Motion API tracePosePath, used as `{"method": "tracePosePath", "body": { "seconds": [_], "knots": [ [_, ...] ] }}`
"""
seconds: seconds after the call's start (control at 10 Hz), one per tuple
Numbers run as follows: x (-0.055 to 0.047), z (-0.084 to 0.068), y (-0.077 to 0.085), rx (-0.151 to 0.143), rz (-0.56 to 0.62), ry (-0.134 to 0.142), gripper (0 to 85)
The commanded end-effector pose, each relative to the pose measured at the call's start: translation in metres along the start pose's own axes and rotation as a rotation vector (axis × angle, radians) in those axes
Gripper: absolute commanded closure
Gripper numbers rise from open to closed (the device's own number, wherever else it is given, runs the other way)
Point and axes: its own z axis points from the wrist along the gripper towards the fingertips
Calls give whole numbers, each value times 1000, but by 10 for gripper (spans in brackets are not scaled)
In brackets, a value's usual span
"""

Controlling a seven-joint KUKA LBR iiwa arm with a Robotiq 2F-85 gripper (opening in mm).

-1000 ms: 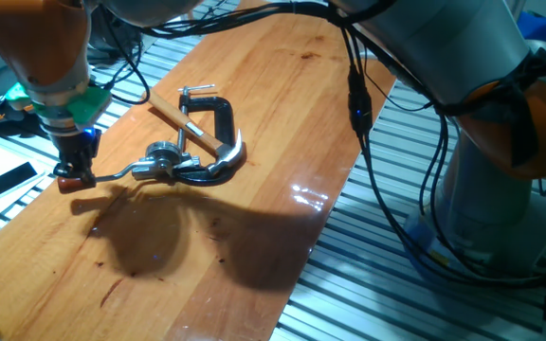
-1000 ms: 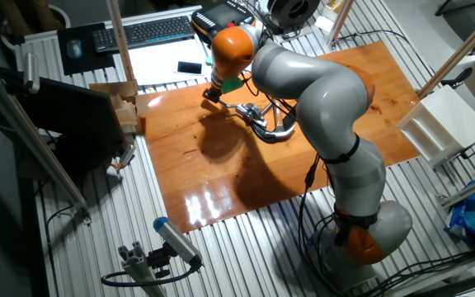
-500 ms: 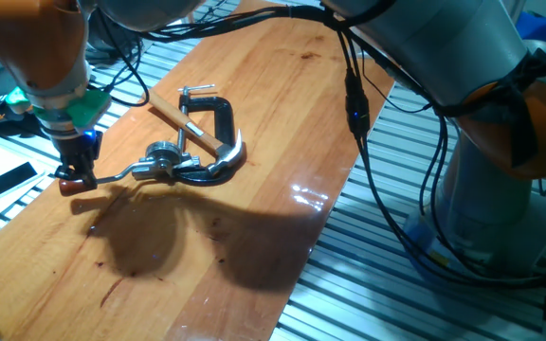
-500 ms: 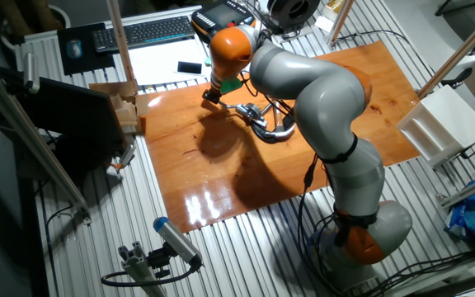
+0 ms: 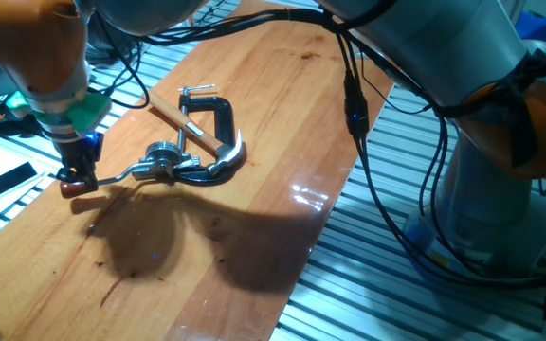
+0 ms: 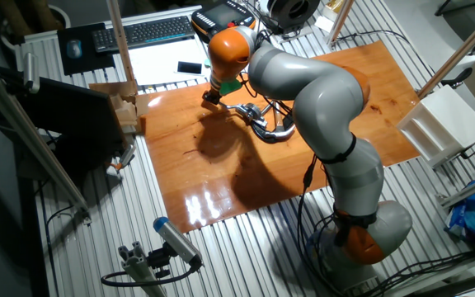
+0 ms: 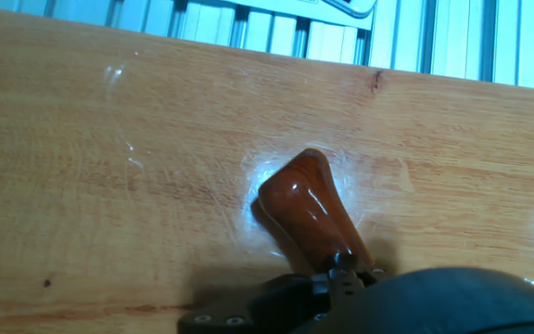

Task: Push down the lever

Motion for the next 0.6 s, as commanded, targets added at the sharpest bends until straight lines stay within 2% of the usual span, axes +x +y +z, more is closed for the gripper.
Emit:
{"method": "tracePosePath", "body": {
  "seconds": [0.0,0.5],
  "knots": [
    [0,1,0,3,0,0,850],
    [2,3,0,11,3,-4,850]
  ]
}}
